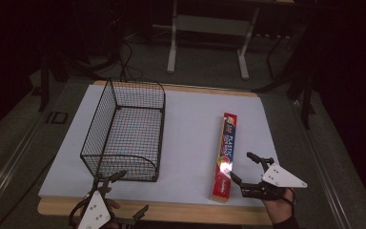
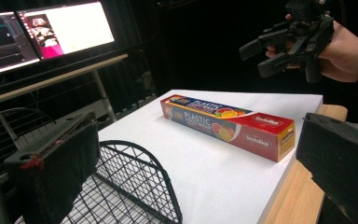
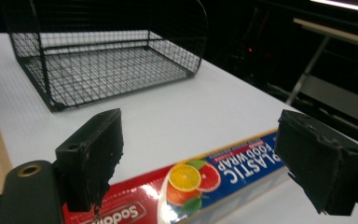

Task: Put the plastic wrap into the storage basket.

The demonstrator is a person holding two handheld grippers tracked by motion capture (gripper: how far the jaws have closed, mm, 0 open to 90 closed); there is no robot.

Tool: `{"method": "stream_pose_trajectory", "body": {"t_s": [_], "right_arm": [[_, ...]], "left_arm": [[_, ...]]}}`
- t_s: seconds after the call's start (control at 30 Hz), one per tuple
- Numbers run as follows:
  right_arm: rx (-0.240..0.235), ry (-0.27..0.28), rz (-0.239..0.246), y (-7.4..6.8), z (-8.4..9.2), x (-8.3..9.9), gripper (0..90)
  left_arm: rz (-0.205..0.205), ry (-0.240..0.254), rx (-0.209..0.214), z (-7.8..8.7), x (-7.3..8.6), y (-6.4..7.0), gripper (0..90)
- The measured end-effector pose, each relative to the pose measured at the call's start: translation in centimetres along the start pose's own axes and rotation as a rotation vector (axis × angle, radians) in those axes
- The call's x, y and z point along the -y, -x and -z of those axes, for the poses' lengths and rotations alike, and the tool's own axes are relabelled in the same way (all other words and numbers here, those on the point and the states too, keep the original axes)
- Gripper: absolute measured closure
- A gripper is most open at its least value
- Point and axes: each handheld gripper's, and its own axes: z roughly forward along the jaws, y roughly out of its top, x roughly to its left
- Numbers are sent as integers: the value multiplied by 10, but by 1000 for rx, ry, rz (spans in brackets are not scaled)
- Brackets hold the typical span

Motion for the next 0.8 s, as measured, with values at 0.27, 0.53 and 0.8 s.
{"method": "stream_pose_trajectory", "body": {"t_s": [0.27,0.53,0.8], "right_arm": [[-10,-15,13,-2,0,-4,149],[-26,-32,36,-9,-5,-14,138],[11,-64,23,-13,-14,-25,114]], "left_arm": [[2,-2,9,-1,0,1,1],[-6,-3,10,-2,-2,3,1],[-5,-3,21,-3,-4,5,1]]}}
